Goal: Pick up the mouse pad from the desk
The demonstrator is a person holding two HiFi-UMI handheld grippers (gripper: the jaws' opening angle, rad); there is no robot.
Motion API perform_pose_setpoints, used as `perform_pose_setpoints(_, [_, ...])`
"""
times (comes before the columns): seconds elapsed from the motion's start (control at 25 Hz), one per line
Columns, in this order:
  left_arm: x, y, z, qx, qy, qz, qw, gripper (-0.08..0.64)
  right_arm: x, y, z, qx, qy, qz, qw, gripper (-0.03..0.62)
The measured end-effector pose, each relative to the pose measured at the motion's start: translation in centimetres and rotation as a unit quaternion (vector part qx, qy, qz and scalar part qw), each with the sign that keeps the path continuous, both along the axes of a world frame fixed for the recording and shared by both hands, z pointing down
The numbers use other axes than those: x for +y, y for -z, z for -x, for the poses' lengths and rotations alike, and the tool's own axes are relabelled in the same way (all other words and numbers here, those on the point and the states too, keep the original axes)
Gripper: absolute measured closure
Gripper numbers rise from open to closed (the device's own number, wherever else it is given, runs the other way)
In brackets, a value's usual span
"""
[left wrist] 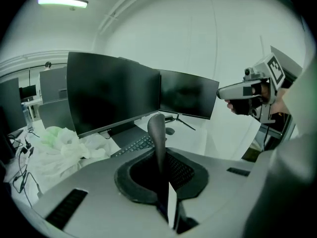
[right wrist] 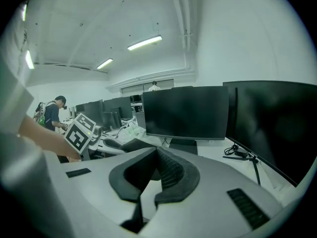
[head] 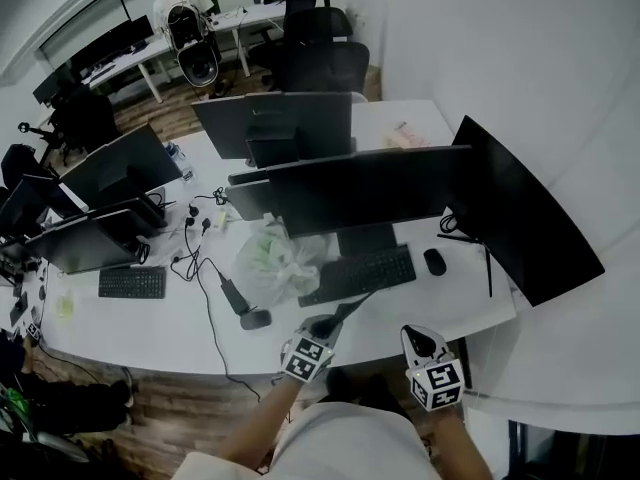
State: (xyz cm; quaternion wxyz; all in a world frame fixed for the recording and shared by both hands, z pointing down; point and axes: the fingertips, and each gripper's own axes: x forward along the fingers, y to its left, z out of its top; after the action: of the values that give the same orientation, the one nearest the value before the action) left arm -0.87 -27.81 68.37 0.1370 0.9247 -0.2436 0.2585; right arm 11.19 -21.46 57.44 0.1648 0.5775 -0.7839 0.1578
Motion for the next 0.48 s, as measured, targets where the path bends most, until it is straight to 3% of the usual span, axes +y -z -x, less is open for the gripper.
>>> perform_pose_setpoints(0.48, [3.8,9.5,2.6,0.058,0.087,-0.032,0.994,0.514,3.7,4.5,-1.5,-0.034,0.028,-0.026,0.999,0.58])
